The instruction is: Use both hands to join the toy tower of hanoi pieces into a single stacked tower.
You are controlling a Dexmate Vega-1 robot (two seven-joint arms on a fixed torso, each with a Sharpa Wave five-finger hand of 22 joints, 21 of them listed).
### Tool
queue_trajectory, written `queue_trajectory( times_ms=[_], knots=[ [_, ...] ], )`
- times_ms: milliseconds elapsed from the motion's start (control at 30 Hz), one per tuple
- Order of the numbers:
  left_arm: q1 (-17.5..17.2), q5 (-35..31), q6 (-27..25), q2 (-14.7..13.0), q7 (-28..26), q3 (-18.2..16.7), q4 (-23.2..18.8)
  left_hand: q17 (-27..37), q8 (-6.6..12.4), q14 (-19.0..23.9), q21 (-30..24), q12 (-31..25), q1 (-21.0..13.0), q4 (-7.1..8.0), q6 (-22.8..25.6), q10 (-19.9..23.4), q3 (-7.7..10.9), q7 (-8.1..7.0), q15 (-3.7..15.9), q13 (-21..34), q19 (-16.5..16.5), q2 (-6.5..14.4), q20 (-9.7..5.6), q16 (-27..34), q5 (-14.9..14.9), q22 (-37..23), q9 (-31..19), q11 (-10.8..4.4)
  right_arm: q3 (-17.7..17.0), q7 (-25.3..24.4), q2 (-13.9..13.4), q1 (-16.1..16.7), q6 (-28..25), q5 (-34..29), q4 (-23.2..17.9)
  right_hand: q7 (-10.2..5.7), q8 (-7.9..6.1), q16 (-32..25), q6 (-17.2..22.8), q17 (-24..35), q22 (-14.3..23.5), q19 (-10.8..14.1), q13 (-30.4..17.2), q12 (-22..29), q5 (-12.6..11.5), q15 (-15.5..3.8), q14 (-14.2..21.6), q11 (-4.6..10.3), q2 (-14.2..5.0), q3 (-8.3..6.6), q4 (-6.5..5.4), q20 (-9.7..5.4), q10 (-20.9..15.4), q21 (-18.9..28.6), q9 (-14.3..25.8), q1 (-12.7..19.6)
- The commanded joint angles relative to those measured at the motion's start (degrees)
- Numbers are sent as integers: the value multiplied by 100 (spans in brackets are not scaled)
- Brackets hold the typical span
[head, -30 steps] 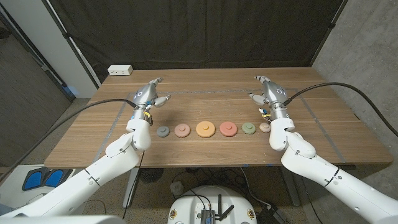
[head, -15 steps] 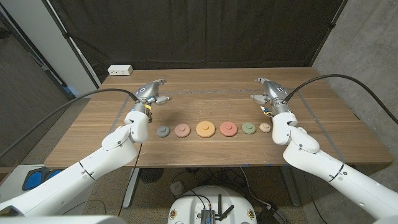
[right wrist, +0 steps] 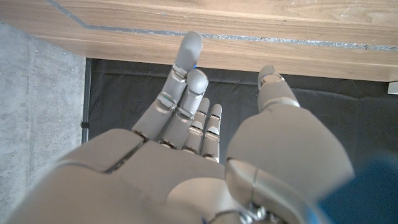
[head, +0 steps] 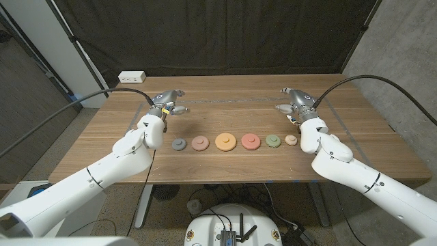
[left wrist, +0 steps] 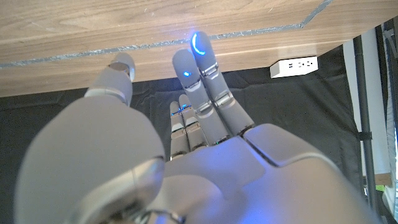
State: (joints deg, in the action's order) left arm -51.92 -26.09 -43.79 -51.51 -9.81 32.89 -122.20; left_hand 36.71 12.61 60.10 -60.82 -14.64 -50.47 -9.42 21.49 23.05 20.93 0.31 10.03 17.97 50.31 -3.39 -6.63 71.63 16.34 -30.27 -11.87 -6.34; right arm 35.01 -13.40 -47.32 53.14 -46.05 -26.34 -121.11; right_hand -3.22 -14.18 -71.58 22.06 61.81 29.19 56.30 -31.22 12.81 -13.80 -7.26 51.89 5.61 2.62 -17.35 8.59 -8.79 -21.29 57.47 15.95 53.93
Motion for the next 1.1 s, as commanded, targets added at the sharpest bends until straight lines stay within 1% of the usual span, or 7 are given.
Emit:
queue_trajectory(
  times_ms=[33,167,267,367,500,867,1100],
  knots=[
    [294,-59,-349,-98,379,284,-71,-19,0,34,-42,0,-81,6,20,19,-39,-3,249,20,28,11,-544,26,19,-8,-22,-9,136,370,-192,-240,-180,245,-45,51,30,-143,-41,116,36,19,-27,-43,-56,-531,156,-48,-43,39,10,-340,30,103,9,-26],
    [344,-33,-374,-89,425,347,-25,-32,2,46,-60,-4,-105,2,45,44,-47,-8,250,25,22,20,-546,44,24,2,-22,-19,242,521,-235,-378,-266,280,-17,56,43,-149,-62,122,47,34,-35,-43,-65,-532,156,-63,-48,41,16,-339,27,137,5,-15],
    [315,35,-323,-53,345,325,20,-33,4,54,-69,1,-115,0,57,42,-52,-6,250,28,20,24,-546,56,26,6,-23,-5,292,588,-251,-452,-300,319,-2,57,55,-215,-82,195,39,27,-47,-17,-77,-531,214,-20,-61,42,19,-338,-44,160,1,-5],
    [322,55,-325,-61,337,342,25,-36,1,63,-80,2,-129,-1,63,50,-56,-12,251,31,16,32,-545,70,28,12,-23,-16,474,733,-90,-657,-875,257,-15,48,60,-182,-85,170,22,11,-52,2,-87,-530,181,14,-81,41,11,-337,-104,164,-4,-10],
    [357,54,-377,-96,389,385,-3,-65,1,56,-101,8,-153,-3,84,57,-65,-9,251,34,11,43,-544,73,34,23,-24,-18,570,764,-140,-742,-960,312,-38,33,76,-215,-103,227,8,-7,-63,-17,-116,-531,207,11,-112,51,1,-335,-106,214,-18,-28],
    [273,136,-288,-127,247,343,-36,-73,21,93,-151,-20,-187,2,179,169,-87,1,251,46,13,71,-543,129,43,46,-26,-42,704,722,-258,-803,-1060,491,-105,24,90,-143,-109,216,-43,-62,-46,-104,-153,-530,110,-85,-137,64,1,-334,31,263,-33,-44],
    [177,189,-185,-161,125,279,-53,-85,13,104,-185,-11,-209,2,195,181,-109,-17,251,56,2,75,-541,162,50,65,-28,-46,687,760,-423,-736,-1086,678,-249,105,155,-125,-265,198,-71,-86,-59,-105,-170,-530,91,-79,-151,77,1,-336,52,288,-39,-49]
  ],
)
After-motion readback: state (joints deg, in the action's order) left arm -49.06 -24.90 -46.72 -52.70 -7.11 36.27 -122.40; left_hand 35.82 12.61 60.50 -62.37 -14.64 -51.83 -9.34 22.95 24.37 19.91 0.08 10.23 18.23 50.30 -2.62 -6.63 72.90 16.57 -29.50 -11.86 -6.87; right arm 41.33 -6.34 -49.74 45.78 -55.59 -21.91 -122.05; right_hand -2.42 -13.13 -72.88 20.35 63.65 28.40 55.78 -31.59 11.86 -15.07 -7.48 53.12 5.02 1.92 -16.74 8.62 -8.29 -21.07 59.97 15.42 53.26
